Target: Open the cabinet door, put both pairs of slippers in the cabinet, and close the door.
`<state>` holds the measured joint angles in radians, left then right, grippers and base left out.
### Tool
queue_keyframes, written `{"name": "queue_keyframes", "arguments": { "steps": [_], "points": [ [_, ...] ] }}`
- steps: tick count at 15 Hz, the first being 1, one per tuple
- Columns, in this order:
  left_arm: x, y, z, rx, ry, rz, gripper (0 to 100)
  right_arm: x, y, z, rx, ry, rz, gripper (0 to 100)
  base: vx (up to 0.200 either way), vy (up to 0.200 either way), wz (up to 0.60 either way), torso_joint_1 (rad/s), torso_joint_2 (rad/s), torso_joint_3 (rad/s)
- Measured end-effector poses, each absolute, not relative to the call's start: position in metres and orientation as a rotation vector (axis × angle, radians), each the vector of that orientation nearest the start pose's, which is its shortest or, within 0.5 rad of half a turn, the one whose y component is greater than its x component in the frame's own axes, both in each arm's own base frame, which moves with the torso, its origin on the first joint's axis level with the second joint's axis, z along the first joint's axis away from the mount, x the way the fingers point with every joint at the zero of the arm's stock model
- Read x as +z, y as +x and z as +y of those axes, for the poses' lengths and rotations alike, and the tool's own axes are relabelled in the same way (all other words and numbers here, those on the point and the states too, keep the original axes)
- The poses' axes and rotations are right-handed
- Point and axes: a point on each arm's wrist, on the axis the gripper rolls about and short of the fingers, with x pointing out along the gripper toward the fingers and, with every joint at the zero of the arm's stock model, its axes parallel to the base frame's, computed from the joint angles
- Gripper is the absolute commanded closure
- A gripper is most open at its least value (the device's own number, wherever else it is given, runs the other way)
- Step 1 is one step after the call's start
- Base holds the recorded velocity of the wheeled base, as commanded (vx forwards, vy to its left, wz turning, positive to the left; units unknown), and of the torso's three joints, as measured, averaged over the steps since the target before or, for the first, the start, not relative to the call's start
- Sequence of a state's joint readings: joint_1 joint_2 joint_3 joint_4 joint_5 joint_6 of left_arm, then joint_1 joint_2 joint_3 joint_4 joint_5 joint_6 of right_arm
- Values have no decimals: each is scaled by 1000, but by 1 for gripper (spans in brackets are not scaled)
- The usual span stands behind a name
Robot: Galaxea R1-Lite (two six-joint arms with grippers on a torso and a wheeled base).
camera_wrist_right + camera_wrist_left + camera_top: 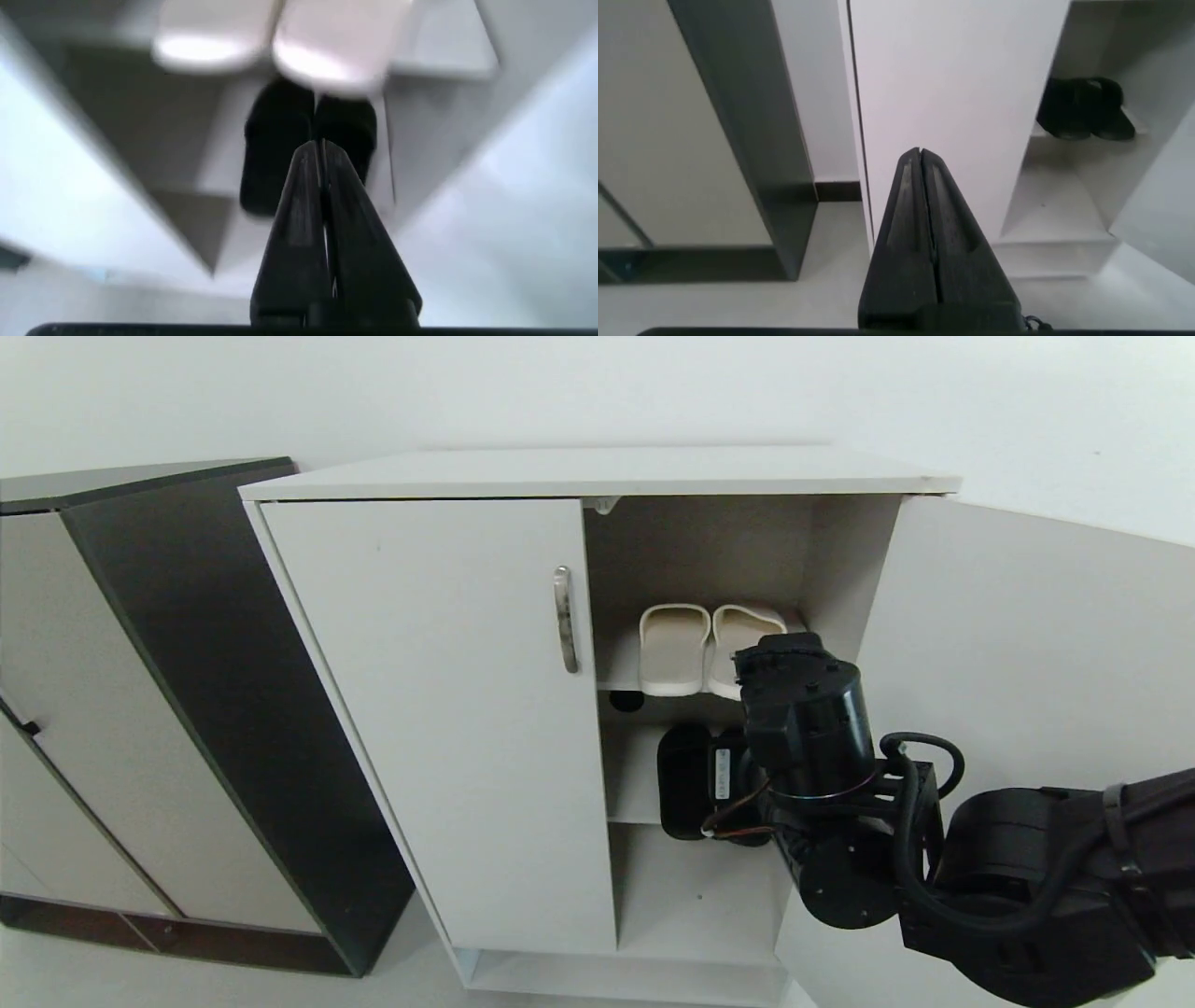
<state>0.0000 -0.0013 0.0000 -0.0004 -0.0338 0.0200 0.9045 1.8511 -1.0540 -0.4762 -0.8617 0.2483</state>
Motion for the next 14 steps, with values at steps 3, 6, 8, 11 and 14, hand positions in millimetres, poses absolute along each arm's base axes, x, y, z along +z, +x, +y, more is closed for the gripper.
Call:
{"name": "queue_keyframes", "arguments": {
  "steps": [3, 6, 8, 11, 14],
  "points": [
    [75, -23, -1, -34, 20, -1, 100, 182, 229, 261, 20, -11, 219, 100, -200, 0, 0, 4, 4, 1],
    [75, -23, -1, -34, 20, -2, 100, 179, 232, 257, 25, -9, 218, 100, -200, 0, 0, -2, 4, 2],
    [75, -23, -1, -33, 20, -2, 100, 176, 232, 255, 23, -32, 224, 100, -200, 0, 0, 5, 5, 5],
    [75, -23, -1, -34, 20, -2, 100, 173, 232, 254, 19, -42, 231, 100, -67, 0, 0, 1, 2, 4],
    [75, -23, -1, -33, 20, -2, 100, 170, 233, 255, 27, -46, 237, 100, 0, 0, 0, 0, 0, 0]
  ]
}}
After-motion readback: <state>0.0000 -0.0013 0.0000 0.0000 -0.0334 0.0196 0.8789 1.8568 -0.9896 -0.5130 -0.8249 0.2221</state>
